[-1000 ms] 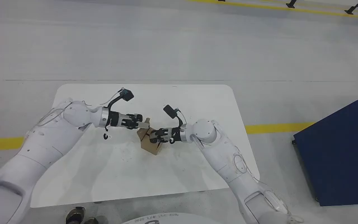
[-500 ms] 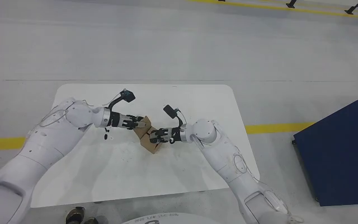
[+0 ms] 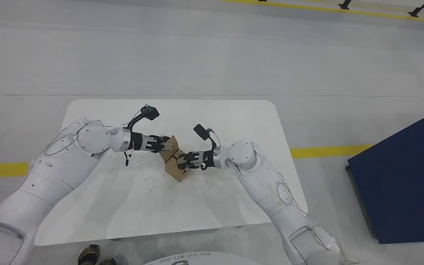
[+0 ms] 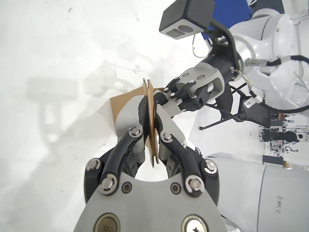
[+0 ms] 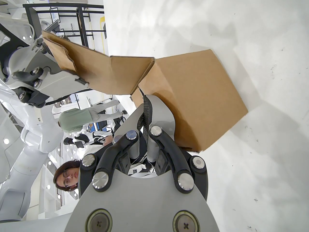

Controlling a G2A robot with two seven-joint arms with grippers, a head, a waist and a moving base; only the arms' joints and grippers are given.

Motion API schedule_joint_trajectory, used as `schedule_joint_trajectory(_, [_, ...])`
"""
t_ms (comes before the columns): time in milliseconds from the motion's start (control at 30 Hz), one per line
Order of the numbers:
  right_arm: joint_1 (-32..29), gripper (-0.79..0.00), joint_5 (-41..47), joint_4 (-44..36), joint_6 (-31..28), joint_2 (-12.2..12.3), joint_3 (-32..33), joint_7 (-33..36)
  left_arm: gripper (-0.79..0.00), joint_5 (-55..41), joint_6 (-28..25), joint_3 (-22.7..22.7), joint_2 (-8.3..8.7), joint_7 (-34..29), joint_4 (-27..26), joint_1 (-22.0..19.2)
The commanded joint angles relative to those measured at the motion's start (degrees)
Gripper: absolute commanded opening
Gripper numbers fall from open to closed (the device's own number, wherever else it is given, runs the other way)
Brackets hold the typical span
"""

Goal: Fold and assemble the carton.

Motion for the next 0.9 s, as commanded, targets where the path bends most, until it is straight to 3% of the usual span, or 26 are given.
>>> schedule_joint_trajectory(0, [0.00,-0.785,0.00,0.00,0.00,0.00,0.00,0.00,0.000,-0.28,-0.78,-0.88,0.28,0.62,-0.32,0.43])
schedule_joint_trajectory(333, [0.00,-0.785,0.00,0.00,0.00,0.00,0.00,0.00,0.000,-2.50,-2.71,-4.98,1.72,-0.58,0.41,1.65])
schedule_joint_trajectory(367, [0.00,-0.785,0.00,0.00,0.00,0.00,0.00,0.00,-0.080,-2.67,-2.86,-5.12,1.77,-0.76,0.48,1.69])
schedule_joint_trajectory(433, [0.00,-0.785,0.00,0.00,0.00,0.00,0.00,0.00,-0.317,-3.09,-3.08,-5.20,1.78,-1.29,0.66,1.74])
schedule_joint_trajectory(467, [0.00,-0.785,0.00,0.00,0.00,0.00,0.00,0.00,-0.385,-3.21,-3.13,-5.12,1.76,-1.66,0.75,1.72])
schedule_joint_trajectory(633, [0.00,-0.785,0.00,0.00,0.00,0.00,0.00,0.00,-0.477,-3.39,-2.71,-4.25,1.40,-2.65,1.15,1.40])
schedule_joint_trajectory(867, [0.00,-0.785,0.00,0.00,0.00,0.00,0.00,0.00,-0.785,-3.31,-2.44,-3.28,0.81,-2.75,2.06,0.68])
